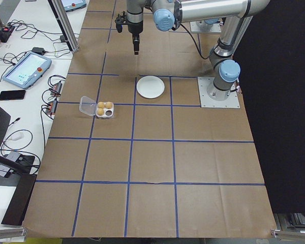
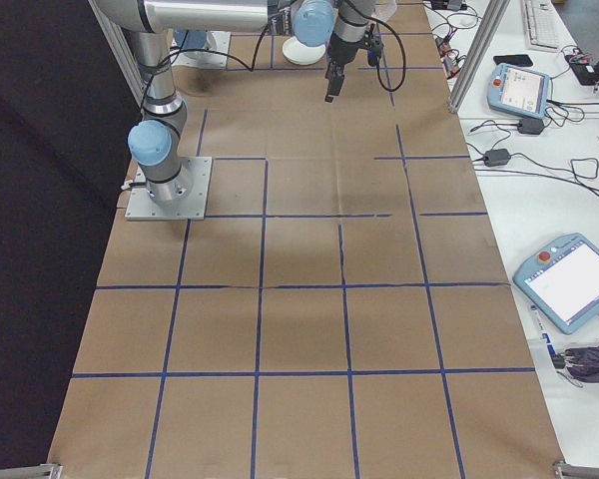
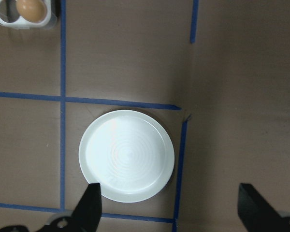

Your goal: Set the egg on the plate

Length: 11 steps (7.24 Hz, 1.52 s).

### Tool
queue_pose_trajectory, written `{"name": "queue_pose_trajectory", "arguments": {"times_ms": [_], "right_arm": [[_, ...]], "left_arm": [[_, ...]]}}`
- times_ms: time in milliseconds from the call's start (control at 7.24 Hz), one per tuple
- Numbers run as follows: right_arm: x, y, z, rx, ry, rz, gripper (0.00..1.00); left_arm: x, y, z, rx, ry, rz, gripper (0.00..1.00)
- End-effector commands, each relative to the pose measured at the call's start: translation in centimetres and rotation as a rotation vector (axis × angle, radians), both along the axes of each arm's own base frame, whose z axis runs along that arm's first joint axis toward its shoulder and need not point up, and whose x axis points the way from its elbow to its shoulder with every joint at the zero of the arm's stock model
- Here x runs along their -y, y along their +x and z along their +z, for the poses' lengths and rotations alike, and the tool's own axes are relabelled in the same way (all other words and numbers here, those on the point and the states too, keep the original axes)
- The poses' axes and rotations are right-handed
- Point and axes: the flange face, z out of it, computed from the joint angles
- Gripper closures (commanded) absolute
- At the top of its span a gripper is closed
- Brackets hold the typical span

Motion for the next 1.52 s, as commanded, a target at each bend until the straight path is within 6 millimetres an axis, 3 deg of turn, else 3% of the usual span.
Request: {"name": "queue_pose_trajectory", "arguments": {"times_ms": [0, 138, 414, 552, 829, 967, 1243, 1381], "right_arm": [[0.0, 0.0, -0.1, 0.0, 0.001, 0.0, 0.0], [0.0, 0.0, -0.1, 0.0, 0.001, 0.0, 0.0], [0.0, 0.0, -0.1, 0.0, 0.001, 0.0, 0.0], [0.0, 0.0, 0.0, -0.001, 0.0, 0.0, 0.0], [0.0, 0.0, 0.0, -0.001, 0.0, 0.0, 0.0], [0.0, 0.0, 0.0, 0.0, 0.0, 0.0, 0.0], [0.0, 0.0, 0.0, 0.0, 0.0, 0.0, 0.0], [0.0, 0.0, 0.0, -0.001, 0.0, 0.0, 0.0]], "left_arm": [[4.7, 9.0, -1.0, 0.0, 0.003, -0.009, 0.0], [7.9, 11.7, -1.6, 0.002, 0.004, -0.011, 0.0], [13.9, 14.1, -3.5, 0.01, 0.004, -0.049, 0.0], [15.5, 15.5, -4.8, 0.013, 0.007, -0.112, 0.0], [15.5, 19.1, -7.8, -0.006, 0.041, -0.12, 0.01], [15.3, 20.2, -10.2, -0.025, 0.074, -0.124, 0.01], [15.3, 20.3, -14.2, -0.009, 0.047, -0.117, 0.02], [14.7, 19.7, -17.4, -0.004, 0.034, -0.115, 0.02]]}}
